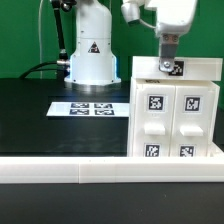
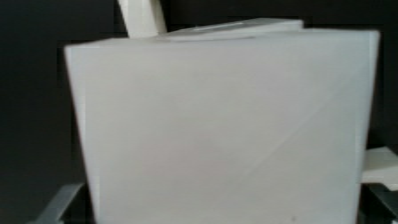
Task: Assemble cabinet
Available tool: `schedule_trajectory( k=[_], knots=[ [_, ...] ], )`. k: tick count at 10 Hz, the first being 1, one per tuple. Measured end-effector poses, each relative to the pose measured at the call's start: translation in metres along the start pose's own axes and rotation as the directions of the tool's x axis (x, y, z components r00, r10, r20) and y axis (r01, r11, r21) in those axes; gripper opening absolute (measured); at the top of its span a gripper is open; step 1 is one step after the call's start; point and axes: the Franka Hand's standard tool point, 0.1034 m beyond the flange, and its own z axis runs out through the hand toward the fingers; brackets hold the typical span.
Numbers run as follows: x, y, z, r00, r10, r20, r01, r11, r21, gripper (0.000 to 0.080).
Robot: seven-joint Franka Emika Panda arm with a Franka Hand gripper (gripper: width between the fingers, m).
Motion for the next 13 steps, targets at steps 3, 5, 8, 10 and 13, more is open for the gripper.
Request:
schedule_trajectory(
  k=[3,5,8,10,13],
  knots=[
    [-0.0006,-0.0012,0.0011,0.977,0.214,0.002,-0.214,0.977,0.003,0.0563],
    [-0.0015,-0.0032,0.0012,0.912,0.409,-0.008,-0.409,0.912,0.012,0.0563],
    [0.0000,-0.0095,0.0007,0.729,0.684,-0.019,-0.684,0.729,0.014,0.0563],
    [0.0013,-0.0102,0.0010,0.553,0.833,-0.017,-0.832,0.554,0.028,0.0563],
    [0.0044,-0.0084,0.0015,0.361,0.932,-0.025,-0.931,0.362,0.039,0.0563]
  ],
)
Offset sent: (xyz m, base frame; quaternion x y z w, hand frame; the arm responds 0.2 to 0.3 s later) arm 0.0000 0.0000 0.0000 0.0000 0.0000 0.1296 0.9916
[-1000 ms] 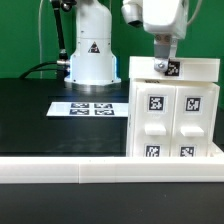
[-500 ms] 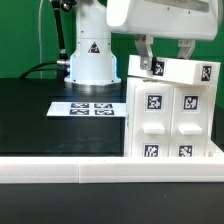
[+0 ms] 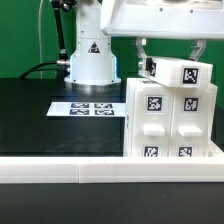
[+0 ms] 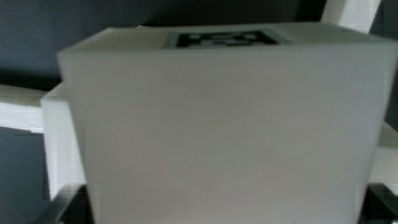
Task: Assemble cabinet
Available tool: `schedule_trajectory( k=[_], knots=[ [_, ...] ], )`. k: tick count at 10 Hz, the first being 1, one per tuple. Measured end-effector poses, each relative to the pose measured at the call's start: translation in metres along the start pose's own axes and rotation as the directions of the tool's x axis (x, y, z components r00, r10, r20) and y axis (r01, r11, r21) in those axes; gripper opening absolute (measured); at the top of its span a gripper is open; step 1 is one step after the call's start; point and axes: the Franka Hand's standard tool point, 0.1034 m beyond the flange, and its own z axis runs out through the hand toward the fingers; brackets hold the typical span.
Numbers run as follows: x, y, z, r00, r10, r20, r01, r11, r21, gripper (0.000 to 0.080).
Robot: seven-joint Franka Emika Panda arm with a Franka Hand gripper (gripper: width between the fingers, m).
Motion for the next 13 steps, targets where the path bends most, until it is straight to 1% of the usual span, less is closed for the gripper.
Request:
schedule_trajectory(
  k=[2,3,5,6,8,9,11,13],
  knots=[
    [0.000,-0.001,0.000,0.994,0.106,0.001,-0.106,0.994,0.002,0.0563],
    [0.000,-0.002,0.000,0.980,0.197,0.003,-0.197,0.980,0.009,0.0563],
    [0.000,-0.003,0.000,0.958,0.287,0.004,-0.287,0.958,0.012,0.0563],
    [0.000,-0.004,0.001,0.928,0.372,0.001,-0.372,0.928,0.021,0.0563],
    [0.000,-0.006,0.000,0.846,0.534,-0.016,-0.533,0.845,0.043,0.0563],
    [0.000,-0.007,0.000,0.813,0.582,-0.017,-0.581,0.813,0.046,0.0563],
    [-0.002,-0.009,0.000,0.669,0.743,-0.004,-0.741,0.668,0.066,0.0563],
    [-0.003,-0.011,0.000,0.552,0.834,0.015,-0.833,0.550,0.068,0.0563]
  ],
)
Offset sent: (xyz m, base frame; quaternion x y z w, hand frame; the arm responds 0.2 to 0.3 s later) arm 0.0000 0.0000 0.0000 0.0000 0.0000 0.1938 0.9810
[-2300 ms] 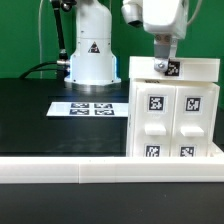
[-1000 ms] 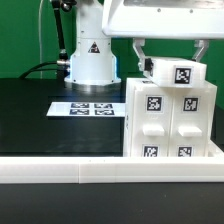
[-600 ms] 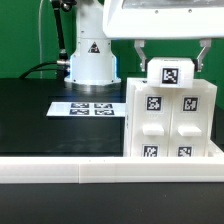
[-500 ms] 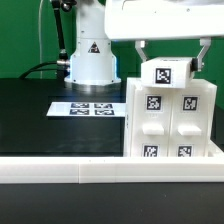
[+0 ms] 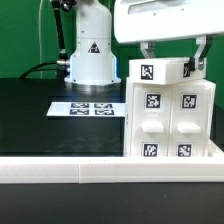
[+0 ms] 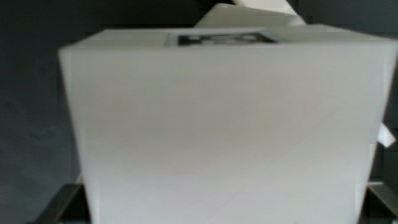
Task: Assemble cabinet
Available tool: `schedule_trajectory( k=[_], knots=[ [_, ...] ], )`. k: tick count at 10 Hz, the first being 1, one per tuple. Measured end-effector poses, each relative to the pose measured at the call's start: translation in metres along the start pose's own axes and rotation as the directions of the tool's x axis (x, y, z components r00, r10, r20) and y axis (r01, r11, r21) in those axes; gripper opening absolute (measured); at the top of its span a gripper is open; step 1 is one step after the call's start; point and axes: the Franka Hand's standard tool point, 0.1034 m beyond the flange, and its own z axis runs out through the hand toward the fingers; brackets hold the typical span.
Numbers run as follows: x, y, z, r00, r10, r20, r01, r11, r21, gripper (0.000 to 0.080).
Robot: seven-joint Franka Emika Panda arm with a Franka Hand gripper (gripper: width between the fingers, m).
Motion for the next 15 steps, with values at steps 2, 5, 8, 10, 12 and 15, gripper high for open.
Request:
schedule_trajectory(
  k=[2,5,8,10,12,15],
  knots=[
    [-0.003,-0.001,0.000,0.986,0.165,0.012,-0.165,0.986,0.003,0.0563],
    [-0.012,-0.008,0.000,0.896,0.444,0.028,-0.444,0.896,0.012,0.0563],
    [-0.011,-0.008,0.001,0.811,0.582,0.053,-0.583,0.812,0.014,0.0563],
    [-0.013,-0.010,0.001,0.763,0.643,0.068,-0.645,0.764,0.010,0.0563],
    [-0.013,-0.011,0.000,0.778,0.624,0.071,-0.626,0.780,0.014,0.0779],
    [-0.011,-0.018,-0.016,0.797,0.598,0.091,-0.603,0.797,0.044,0.0798]
  ],
)
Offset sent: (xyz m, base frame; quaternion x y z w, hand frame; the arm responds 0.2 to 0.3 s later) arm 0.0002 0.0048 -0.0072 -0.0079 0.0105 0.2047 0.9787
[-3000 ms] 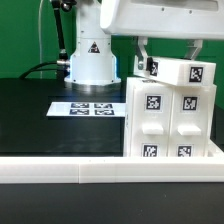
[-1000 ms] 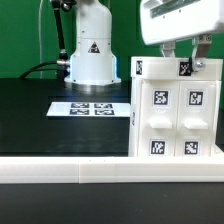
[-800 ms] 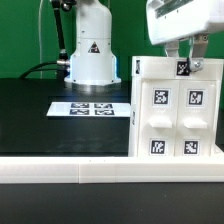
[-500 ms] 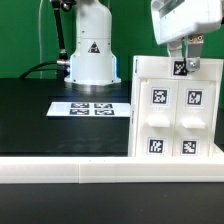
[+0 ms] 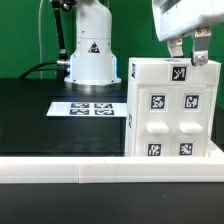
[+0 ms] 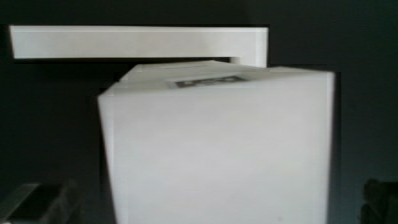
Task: Assemble cabinet
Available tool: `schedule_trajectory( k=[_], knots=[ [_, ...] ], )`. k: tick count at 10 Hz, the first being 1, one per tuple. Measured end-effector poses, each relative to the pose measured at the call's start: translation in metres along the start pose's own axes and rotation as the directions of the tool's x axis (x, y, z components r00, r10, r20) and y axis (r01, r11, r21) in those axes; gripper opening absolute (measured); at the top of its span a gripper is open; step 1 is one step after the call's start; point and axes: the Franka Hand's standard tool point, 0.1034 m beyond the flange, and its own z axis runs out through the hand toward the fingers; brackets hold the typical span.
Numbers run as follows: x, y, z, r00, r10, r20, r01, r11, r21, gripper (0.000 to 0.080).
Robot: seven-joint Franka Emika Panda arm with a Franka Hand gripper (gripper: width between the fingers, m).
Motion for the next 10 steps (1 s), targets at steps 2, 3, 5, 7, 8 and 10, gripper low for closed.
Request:
schedule_trajectory(
  k=[2,3,5,7,8,10],
  knots=[
    [-0.0011,-0.0055,-0.0093,1.000,-0.021,0.021,0.021,1.000,0.023,0.0797],
    [-0.0016,-0.0048,-0.0080,1.000,-0.022,0.022,0.022,1.000,0.021,0.0797],
    [-0.0019,-0.0043,-0.0069,0.999,-0.028,0.021,0.028,0.999,0.020,0.0797],
    [-0.0021,-0.0040,-0.0064,0.999,-0.031,0.021,0.031,0.999,0.019,0.0797],
    [-0.0022,-0.0038,-0.0061,0.999,-0.032,0.021,0.032,0.999,0.018,0.0797],
    [-0.0024,-0.0035,-0.0056,0.999,-0.034,0.021,0.033,0.999,0.018,0.0797]
  ],
)
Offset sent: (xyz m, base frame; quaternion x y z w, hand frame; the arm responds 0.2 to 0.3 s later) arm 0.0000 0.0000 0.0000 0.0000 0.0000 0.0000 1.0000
